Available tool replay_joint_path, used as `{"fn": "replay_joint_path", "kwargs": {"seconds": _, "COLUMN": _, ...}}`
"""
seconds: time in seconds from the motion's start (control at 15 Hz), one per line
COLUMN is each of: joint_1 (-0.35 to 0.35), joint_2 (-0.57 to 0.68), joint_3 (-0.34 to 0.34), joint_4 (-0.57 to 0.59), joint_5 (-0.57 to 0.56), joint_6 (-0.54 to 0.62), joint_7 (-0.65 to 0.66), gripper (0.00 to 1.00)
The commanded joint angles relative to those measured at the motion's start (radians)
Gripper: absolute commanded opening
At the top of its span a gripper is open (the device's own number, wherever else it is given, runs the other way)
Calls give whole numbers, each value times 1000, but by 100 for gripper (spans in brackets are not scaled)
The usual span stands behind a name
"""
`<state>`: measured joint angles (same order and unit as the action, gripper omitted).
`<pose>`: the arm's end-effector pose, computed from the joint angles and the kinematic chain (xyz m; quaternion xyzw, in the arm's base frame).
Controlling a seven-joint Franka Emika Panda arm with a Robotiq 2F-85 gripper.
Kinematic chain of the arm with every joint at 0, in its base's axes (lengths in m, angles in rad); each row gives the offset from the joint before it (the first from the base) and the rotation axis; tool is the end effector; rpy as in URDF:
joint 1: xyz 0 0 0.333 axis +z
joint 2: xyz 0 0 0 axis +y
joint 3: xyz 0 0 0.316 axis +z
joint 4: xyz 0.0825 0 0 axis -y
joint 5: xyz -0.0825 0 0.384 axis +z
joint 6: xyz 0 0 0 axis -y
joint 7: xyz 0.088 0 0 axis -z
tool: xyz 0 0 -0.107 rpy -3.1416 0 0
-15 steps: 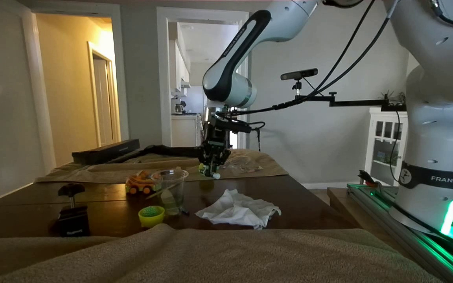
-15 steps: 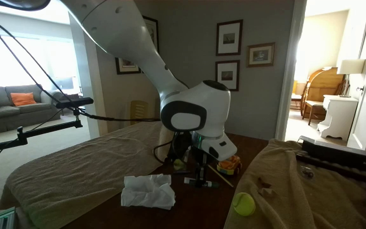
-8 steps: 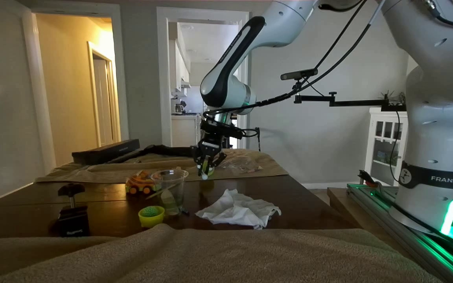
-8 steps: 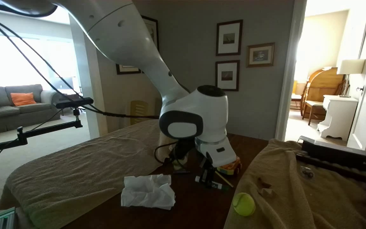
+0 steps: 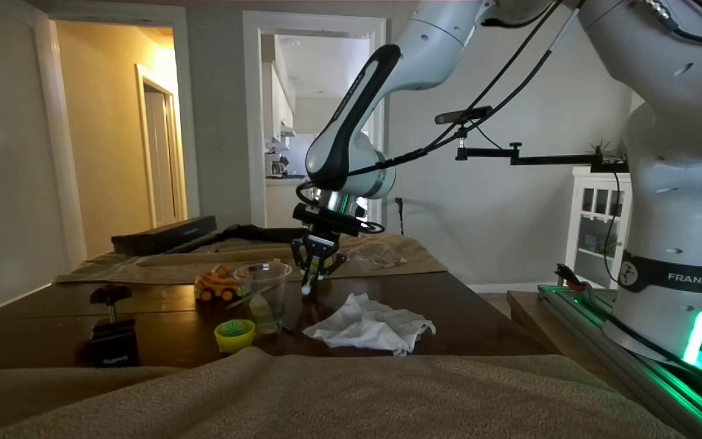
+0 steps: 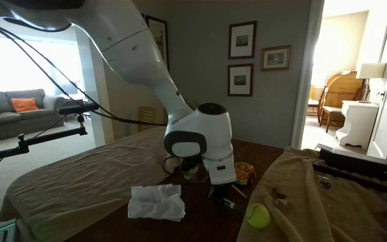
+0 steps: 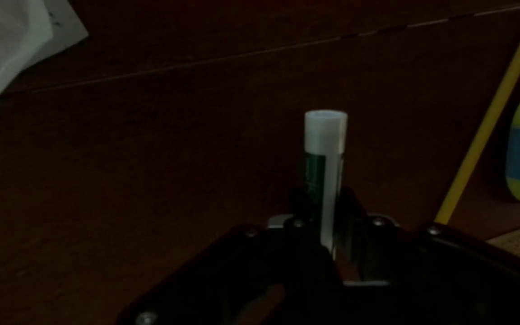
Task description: Make the cap of the green marker face the right
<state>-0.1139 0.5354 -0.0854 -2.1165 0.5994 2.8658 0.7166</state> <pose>0.5686 -0.1468 0.1746 -0.7379 0.6600 -0.0814 0.1151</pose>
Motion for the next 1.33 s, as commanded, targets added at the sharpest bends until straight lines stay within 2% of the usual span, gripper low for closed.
{"fn": "replay_joint_path", "kwargs": {"seconds": 0.0, "joint_1": 34, "joint_2": 10, "joint_3": -42, "joint_4": 9, "joint_5": -12, "joint_6": -6, "joint_7": 71, "gripper": 5}}
{"fn": "replay_joint_path", "kwargs": {"seconds": 0.27, "joint_1": 99, "joint_2": 27, "joint_3": -116, "joint_4": 8, "joint_5": -8, "joint_6": 18, "joint_7": 296, "gripper": 5}}
{"fn": "replay_joint_path", "kwargs": {"seconds": 0.67, "joint_1": 206, "joint_2": 34, "joint_3": -233, "joint_4": 2, "joint_5": -86, "joint_6": -8, "joint_7": 679, "gripper": 5}}
{"fn": "replay_joint_path", "kwargs": {"seconds": 0.87, "joint_1": 210, "joint_2": 42, "joint_3": -227, "joint_4": 14, "joint_5": -115, "joint_6": -42, "joint_7": 828, "gripper": 5}}
{"fn": "replay_joint_path", "kwargs": {"seconds": 1.27, "joint_1": 193, "joint_2": 21, "joint_3": -180, "joint_4": 12, "joint_5": -149, "joint_6": -72, "joint_7": 973, "gripper": 5}}
